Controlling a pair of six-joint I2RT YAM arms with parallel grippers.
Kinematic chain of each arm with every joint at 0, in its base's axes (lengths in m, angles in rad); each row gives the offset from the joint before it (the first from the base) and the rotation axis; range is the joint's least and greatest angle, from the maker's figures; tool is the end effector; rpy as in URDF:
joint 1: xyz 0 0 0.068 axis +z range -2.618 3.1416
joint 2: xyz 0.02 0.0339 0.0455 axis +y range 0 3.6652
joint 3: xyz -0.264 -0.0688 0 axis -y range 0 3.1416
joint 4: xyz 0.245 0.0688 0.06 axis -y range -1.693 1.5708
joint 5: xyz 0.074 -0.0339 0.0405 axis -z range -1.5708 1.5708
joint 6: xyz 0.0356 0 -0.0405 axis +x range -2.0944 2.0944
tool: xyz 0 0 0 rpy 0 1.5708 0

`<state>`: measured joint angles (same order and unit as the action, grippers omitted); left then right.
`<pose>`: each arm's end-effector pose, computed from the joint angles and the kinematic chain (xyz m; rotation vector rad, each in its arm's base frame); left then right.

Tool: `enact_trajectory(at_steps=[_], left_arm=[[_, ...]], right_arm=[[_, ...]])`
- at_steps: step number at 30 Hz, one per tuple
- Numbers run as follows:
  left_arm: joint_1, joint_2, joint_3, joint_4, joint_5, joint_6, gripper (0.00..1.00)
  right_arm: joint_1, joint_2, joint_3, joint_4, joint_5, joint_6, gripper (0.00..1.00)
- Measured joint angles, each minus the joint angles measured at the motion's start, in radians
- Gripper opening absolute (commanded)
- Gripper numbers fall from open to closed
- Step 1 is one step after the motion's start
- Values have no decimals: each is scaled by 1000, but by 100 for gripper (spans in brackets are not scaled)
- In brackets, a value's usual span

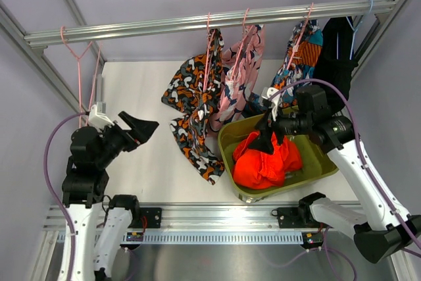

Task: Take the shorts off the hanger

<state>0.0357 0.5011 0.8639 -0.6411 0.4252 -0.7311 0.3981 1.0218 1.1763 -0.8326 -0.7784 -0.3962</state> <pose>0.0990 -0.0112 0.3541 -0.4217 1.8684 -0.8696 0.1677 0.0976 0.3734 -1.1993 1.7874 0.8672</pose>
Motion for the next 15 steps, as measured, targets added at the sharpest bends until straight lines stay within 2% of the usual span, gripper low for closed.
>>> enact_trajectory(at_steps=[4,7,8,11,15], left_arm=[[-197,47,15,-23,-140,-4,91],[-330,105,60,-71,-251,15,91],[-367,122,77,-87,-288,27,92],[-445,154,119,-127,-382,72,92],[-494,162,130,-137,-451,135,93]], right_arm=[[0,18,19,18,-9,57,90],[0,31,42,38,10,116,99],[0,31,47,48,24,132,99],[0,21,62,72,105,193,99],[0,16,85,103,261,275,100]])
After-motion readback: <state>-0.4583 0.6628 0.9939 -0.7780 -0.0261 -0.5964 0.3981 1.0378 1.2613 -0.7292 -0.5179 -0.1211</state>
